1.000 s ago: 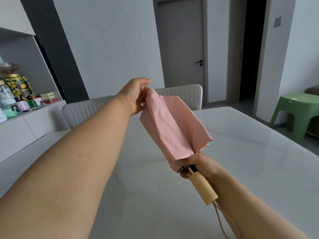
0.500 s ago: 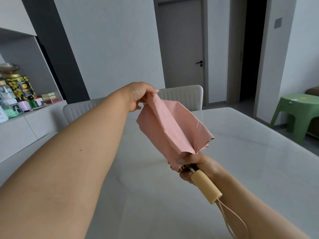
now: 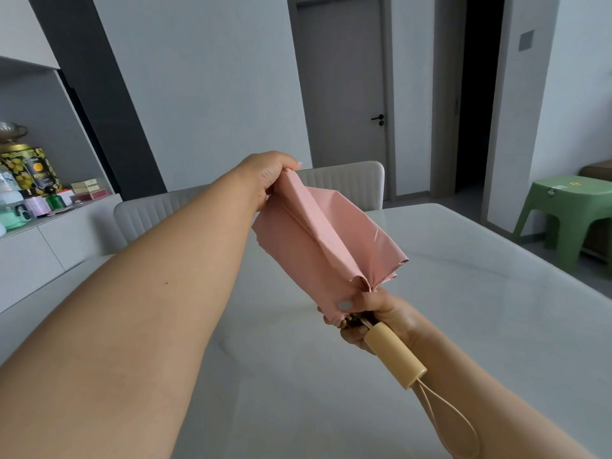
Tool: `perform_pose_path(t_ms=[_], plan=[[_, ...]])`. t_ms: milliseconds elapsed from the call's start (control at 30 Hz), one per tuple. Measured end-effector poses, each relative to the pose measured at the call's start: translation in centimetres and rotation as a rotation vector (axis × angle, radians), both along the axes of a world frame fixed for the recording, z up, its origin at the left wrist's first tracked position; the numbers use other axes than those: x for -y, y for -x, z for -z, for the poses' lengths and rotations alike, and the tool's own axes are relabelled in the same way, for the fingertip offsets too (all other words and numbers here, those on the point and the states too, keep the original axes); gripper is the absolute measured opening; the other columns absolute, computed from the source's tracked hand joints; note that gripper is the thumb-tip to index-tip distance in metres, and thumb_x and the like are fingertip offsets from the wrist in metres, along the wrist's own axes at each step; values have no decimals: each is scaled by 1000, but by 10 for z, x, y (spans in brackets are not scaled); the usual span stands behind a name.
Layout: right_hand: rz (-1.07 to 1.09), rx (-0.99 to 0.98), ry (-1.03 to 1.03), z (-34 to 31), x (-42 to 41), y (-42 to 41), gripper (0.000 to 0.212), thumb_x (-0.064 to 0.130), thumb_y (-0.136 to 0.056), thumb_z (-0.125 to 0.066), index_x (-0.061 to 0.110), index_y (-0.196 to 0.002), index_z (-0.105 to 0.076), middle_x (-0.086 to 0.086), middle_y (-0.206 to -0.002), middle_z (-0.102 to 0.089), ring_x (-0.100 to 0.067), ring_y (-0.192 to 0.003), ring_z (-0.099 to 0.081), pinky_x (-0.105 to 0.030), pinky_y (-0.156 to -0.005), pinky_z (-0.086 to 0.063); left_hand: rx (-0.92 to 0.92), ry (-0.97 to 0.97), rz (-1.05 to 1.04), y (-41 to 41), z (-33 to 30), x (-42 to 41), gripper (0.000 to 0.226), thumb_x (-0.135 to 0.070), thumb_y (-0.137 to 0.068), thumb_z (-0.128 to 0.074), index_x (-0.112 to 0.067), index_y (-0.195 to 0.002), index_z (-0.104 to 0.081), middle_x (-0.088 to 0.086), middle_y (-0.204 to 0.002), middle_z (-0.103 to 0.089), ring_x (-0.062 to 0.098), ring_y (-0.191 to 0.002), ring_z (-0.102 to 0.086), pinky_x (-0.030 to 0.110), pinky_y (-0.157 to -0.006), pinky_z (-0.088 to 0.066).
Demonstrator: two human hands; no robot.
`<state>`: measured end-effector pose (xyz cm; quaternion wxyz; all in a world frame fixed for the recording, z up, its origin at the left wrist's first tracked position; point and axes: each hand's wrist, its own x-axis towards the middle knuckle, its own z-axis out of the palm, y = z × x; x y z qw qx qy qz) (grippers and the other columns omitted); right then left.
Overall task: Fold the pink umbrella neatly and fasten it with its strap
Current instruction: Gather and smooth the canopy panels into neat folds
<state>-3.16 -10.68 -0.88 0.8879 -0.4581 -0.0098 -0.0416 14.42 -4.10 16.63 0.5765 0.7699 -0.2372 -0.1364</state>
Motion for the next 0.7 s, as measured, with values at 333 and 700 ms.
perform_pose_path(t_ms=[333,700], plan=[[30,-16,-3,-2,1,1,49,1,-49,-69,3,-95,-53,-17,-77,-50,-20,-61,-45,-17,-37,-32,-26,-61,104,-8,-6,-16,22,-30,-80,-72,-21,-77,-53,-2,-64,-51,16,-66,-52,31,-71,-45],[44,-58,-82,2,6,-3,65,0,-44,-79,7,-102,-50,-16,-80,-51,-20,-61,-38,-19,-34,-36,178,219,-117,11,21,-18,16,-25,-86,-65,-18,-81,-52,-1,-72,-50,18,-71,-51,33,-73,-46]])
